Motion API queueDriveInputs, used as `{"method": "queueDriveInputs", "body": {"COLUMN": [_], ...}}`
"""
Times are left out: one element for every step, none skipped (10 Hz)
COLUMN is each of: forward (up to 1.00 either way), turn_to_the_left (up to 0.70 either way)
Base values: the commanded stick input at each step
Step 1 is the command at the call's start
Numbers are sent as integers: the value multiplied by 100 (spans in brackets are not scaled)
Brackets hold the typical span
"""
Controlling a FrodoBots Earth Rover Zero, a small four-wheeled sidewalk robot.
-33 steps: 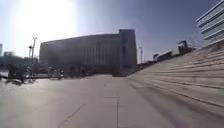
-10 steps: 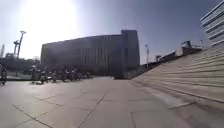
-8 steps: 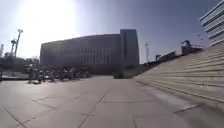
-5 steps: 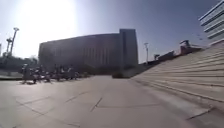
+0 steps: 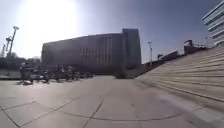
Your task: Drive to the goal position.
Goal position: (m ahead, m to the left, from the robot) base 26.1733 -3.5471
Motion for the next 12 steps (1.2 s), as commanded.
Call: {"method": "queueDriveInputs", "body": {"forward": [100,100,100,100,100,100,100,100,100,100,100,100], "turn_to_the_left": [16,13,12,11,10,14,19,17,11,10,10,13]}}
